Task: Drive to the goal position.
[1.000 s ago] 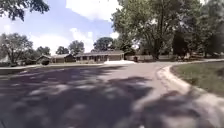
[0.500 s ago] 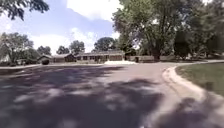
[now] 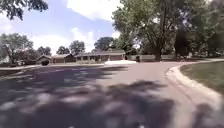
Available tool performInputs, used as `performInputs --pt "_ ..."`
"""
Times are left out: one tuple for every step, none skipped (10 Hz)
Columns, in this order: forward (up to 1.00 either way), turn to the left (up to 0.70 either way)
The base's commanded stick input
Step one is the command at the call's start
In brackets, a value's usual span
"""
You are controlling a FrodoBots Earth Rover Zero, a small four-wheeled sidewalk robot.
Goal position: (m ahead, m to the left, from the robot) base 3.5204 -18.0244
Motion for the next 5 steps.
performInputs --pt "0.70 -0.35" --pt "0.70 -0.33" --pt "0.70 -0.23" --pt "0.70 0.00" --pt "0.70 0.00"
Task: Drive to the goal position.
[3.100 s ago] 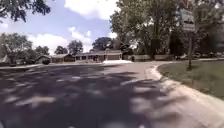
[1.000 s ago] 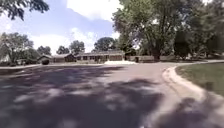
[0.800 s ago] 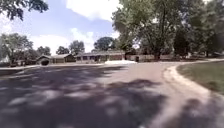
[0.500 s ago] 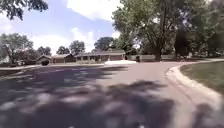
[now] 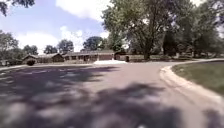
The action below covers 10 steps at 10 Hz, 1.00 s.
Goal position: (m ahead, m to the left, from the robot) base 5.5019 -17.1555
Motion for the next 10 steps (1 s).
performInputs --pt "0.70 0.00" --pt "0.70 0.00" --pt "0.70 0.00" --pt "0.70 0.00" --pt "0.70 0.00" --pt "0.70 0.00" --pt "0.70 0.00" --pt "0.70 0.00" --pt "0.70 0.00" --pt "0.70 0.00"
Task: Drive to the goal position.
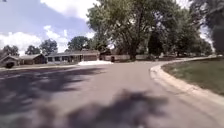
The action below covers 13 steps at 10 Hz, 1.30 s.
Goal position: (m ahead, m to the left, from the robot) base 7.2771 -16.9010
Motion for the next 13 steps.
performInputs --pt "0.70 -0.10" --pt "0.70 -0.34" --pt "0.70 -0.35" --pt "0.70 -0.35" --pt "0.70 -0.35" --pt "0.70 -0.35" --pt "0.70 -0.35" --pt "0.70 -0.08" --pt "0.70 0.00" --pt "0.70 0.00" --pt "0.70 0.00" --pt "0.70 0.00" --pt "0.70 0.00"
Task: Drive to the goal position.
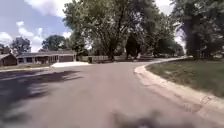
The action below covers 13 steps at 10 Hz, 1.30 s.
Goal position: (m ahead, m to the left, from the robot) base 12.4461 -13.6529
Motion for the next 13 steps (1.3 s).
performInputs --pt "0.70 0.00" --pt "0.70 0.00" --pt "0.70 0.00" --pt "0.70 0.00" --pt "0.70 0.00" --pt "0.70 0.00" --pt "0.70 0.00" --pt "0.70 0.00" --pt "0.70 0.00" --pt "0.70 0.00" --pt "0.70 0.00" --pt "0.70 0.00" --pt "0.70 0.00"
